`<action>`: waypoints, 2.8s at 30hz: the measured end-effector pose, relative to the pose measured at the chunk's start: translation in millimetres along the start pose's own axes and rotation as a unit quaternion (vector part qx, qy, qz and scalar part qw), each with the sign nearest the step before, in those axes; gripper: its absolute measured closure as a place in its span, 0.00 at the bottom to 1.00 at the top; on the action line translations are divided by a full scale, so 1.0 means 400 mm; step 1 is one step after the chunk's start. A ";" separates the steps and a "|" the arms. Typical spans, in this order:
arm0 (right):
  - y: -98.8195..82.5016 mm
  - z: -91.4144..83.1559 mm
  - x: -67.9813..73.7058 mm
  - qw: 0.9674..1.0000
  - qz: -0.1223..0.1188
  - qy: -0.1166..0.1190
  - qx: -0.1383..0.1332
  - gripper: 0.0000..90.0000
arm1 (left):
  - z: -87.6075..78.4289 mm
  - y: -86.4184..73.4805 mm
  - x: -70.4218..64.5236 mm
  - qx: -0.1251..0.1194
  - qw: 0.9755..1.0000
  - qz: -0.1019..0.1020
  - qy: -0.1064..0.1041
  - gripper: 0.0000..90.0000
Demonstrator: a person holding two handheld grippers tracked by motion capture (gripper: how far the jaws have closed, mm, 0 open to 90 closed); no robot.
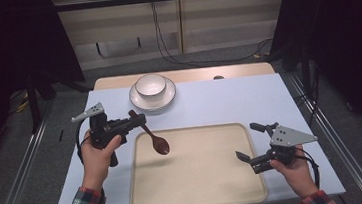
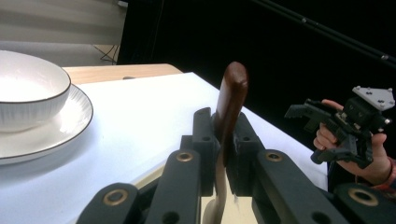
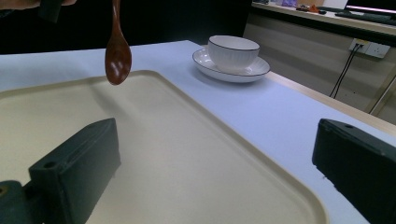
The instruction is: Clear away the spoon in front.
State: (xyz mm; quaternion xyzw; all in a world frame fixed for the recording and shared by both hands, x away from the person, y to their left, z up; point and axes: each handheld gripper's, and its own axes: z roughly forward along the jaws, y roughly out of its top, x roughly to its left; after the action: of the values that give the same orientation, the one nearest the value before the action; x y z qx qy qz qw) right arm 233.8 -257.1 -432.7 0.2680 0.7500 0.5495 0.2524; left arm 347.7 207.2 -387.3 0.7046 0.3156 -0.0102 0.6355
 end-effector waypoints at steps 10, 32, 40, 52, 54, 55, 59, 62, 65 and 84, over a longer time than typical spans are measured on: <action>-0.001 0.004 0.004 1.000 -0.002 0.005 0.002 0.01 | -0.008 -0.015 -0.010 0.013 1.000 -0.005 -0.013 0.93; 0.000 0.007 0.005 1.000 -0.004 0.007 0.003 0.01 | 0.025 -0.061 -0.016 0.058 0.997 -0.013 -0.045 0.92; -0.001 0.007 0.005 1.000 -0.005 0.008 0.004 0.01 | 0.040 -0.074 -0.017 0.068 0.996 -0.013 -0.048 0.90; -0.001 0.009 0.008 1.000 -0.005 0.009 0.005 0.01 | 0.061 -0.088 -0.024 0.085 0.995 -0.010 -0.054 0.91; -0.001 0.009 0.008 1.000 -0.005 0.007 0.005 0.01 | 0.067 -0.092 -0.026 0.087 0.995 -0.013 -0.057 0.91; -0.001 0.009 0.008 1.000 -0.005 0.007 0.005 0.01 | 0.069 -0.094 -0.025 0.088 0.994 -0.012 -0.058 0.91; -0.001 0.009 0.007 1.000 -0.005 0.007 0.005 0.01 | 0.072 -0.096 -0.026 0.089 0.994 -0.013 -0.059 0.91; -0.002 0.010 0.007 1.000 -0.005 0.010 0.005 0.01 | 0.071 -0.095 -0.027 0.086 0.995 -0.013 -0.054 0.89; -0.002 0.011 0.008 1.000 -0.004 0.010 0.006 0.01 | 0.069 -0.092 -0.023 0.084 0.995 -0.004 -0.049 0.86; -0.006 0.021 0.013 1.000 -0.004 0.020 0.017 0.01 | 0.046 -0.071 0.017 0.029 1.000 -0.002 0.011 0.64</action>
State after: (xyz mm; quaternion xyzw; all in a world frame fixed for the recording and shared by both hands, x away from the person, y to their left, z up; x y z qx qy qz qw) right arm 235.2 -248.3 -437.7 0.2583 0.7654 0.5407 0.2348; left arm 347.2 193.4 -418.8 0.7221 0.3238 -0.0128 0.6112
